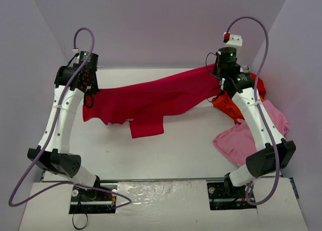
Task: Fold and stack the t-shirts
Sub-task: Flatten out the tshirt
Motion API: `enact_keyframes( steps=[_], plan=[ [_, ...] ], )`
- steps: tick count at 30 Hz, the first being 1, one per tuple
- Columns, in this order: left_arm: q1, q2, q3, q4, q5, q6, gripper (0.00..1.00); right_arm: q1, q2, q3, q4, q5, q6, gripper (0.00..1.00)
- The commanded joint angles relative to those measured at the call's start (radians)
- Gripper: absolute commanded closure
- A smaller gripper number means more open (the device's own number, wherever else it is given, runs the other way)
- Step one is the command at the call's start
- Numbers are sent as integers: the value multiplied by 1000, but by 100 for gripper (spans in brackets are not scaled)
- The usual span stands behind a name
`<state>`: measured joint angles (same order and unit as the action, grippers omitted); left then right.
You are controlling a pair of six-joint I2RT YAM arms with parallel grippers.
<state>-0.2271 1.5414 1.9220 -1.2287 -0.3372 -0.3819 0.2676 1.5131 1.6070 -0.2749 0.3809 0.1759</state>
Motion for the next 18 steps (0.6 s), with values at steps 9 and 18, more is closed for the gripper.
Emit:
enact_keyframes(
  steps=[9,18],
  plan=[
    [56,-80,34,-28,37,60,100,-12,-158,-134,-8,19,52,100],
    [57,-27,-23,25,84,55,100,-27,63,-125,59,-19,47,100]
  ],
)
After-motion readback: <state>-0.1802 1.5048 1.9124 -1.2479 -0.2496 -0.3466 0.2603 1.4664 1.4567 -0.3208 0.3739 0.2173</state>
